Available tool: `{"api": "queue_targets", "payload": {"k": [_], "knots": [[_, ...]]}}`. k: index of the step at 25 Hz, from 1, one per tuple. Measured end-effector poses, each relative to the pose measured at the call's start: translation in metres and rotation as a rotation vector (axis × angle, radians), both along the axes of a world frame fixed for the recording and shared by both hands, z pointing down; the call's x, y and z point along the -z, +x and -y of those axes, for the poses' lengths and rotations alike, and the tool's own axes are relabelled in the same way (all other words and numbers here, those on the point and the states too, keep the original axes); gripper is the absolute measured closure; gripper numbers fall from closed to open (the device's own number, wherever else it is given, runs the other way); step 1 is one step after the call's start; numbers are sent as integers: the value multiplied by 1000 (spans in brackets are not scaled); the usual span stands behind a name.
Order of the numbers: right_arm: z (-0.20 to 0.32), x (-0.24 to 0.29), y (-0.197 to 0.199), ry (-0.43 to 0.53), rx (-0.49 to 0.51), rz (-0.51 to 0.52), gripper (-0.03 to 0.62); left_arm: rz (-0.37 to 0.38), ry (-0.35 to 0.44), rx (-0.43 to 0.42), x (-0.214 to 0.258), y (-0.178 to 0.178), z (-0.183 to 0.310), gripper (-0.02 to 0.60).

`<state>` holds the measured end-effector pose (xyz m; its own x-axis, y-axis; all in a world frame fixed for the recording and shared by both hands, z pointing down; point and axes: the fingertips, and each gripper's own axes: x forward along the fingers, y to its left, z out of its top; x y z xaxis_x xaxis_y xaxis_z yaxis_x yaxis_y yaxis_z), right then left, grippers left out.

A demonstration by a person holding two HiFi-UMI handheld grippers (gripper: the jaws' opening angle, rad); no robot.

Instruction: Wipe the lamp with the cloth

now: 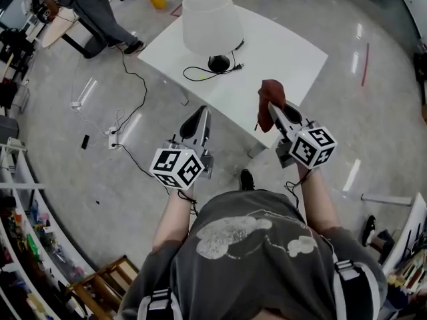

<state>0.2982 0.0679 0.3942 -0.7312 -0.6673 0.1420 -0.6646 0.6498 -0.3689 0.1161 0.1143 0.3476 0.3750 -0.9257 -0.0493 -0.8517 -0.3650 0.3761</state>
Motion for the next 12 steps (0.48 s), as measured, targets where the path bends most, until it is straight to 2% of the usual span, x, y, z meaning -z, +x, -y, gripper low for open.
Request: {"api": "queue_targets", "payload": {"k": [4,8,12], "knots": [[30,-10,2,-11,51,3,536,22,9,44,0,6,28,574],[43,-18,11,-36,76,5,536,17,-15,71,-7,14,39,574],[67,-19,14,-27,112,-3,536,29,-4,103,-3,19,54,574]]}}
